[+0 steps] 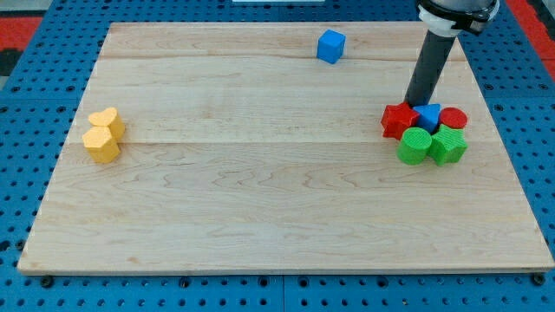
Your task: Slide the blue cube towards the center
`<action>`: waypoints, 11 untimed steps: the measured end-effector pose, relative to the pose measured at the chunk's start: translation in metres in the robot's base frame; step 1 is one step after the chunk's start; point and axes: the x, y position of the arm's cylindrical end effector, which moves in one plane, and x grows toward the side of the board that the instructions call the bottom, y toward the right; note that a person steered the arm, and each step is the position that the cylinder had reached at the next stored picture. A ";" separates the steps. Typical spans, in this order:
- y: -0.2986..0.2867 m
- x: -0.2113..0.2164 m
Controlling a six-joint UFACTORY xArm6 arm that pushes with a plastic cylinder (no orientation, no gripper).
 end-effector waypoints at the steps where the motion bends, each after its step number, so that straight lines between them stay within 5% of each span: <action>1: 0.001 0.000; 3: -0.044 -0.041; 5: -0.180 -0.075; 7: -0.156 -0.176; 8: -0.089 -0.154; 10: -0.095 -0.062; 11: -0.096 -0.083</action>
